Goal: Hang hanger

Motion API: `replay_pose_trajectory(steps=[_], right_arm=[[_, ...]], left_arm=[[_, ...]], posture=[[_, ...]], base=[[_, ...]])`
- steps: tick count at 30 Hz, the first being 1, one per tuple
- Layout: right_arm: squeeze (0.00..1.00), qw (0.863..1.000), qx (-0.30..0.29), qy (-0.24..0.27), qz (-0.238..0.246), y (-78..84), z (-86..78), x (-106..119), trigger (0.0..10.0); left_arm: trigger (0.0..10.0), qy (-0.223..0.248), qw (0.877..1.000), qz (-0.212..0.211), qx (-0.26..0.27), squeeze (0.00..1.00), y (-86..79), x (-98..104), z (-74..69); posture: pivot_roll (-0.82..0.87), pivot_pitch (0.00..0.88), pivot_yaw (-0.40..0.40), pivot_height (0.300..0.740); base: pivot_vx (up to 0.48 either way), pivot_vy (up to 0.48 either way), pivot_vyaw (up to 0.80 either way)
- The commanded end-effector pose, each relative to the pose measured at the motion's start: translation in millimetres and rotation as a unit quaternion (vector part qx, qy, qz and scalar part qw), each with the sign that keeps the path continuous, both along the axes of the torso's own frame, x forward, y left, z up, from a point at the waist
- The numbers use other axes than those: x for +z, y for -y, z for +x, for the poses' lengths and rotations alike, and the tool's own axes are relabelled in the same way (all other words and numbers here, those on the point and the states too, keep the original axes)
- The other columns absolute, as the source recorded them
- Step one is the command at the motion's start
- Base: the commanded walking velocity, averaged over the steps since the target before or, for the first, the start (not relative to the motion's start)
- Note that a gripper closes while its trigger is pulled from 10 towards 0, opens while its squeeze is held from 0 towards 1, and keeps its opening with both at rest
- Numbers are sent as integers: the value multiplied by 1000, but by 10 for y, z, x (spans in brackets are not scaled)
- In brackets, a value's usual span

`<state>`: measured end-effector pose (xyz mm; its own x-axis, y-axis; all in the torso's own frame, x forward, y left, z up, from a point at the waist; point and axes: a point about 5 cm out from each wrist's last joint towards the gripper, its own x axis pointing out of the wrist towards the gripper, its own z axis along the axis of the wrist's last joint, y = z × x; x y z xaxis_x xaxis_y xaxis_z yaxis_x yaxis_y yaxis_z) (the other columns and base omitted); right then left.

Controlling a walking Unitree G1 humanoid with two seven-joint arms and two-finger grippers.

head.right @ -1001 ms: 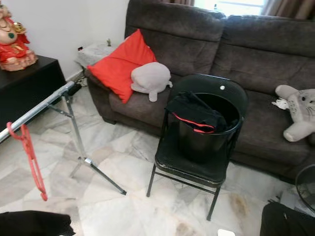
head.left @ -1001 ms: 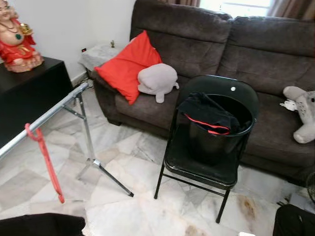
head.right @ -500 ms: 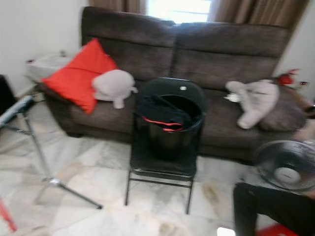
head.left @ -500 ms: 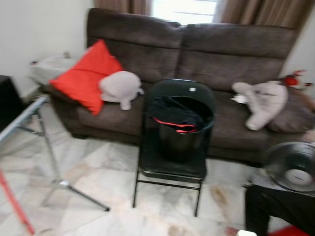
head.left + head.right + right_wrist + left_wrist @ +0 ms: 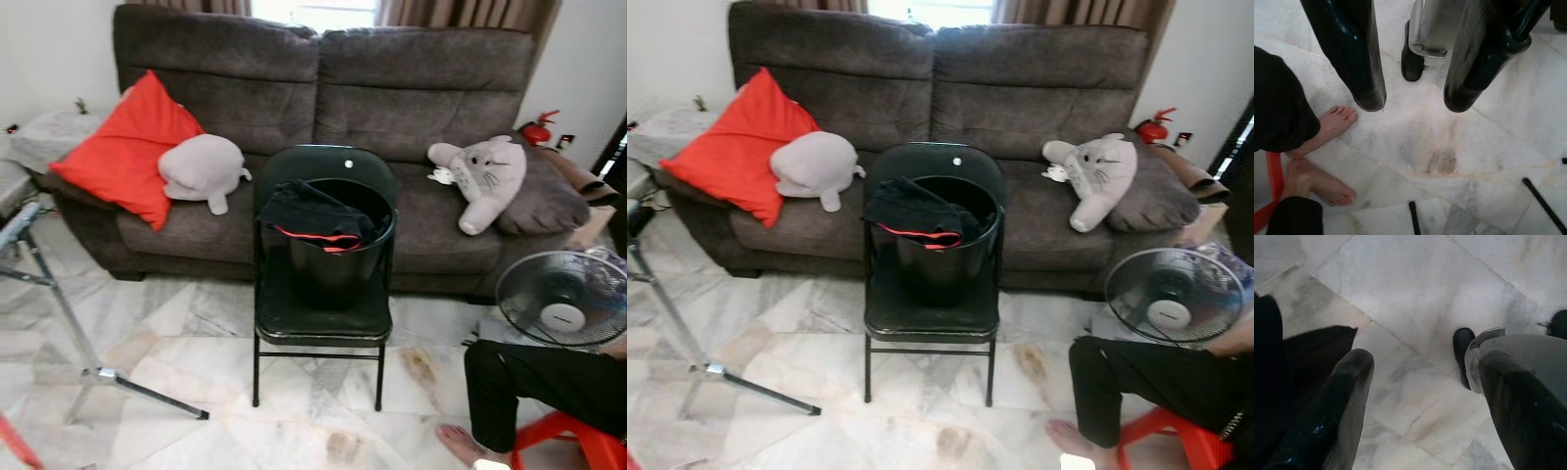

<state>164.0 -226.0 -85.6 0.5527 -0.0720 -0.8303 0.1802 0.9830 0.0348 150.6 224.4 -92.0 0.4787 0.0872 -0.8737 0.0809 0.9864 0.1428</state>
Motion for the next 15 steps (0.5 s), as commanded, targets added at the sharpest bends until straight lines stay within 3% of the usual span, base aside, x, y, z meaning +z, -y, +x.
replay_pose_trajectory(steps=[1,8,15], right_arm=[[0,1000,-8,-1,0,18,-15,-3,10000],[0,1000,2,0,-6,20,-6,3,10000],[0,1000,2,2,-5,16,-5,3,10000]], left_arm=[[10000,-4,1000,-2,5,0,-6,-2,-6],[10000,-5,1000,-3,6,0,-5,-4,-7],[10000,-7,1000,-3,4,0,-7,-5,-10]], posture=[[91,0,-1,740],[91,0,-2,740],[87,0,3,740]], base=[[0,0,0],[0,0,0],[250,0,0]])
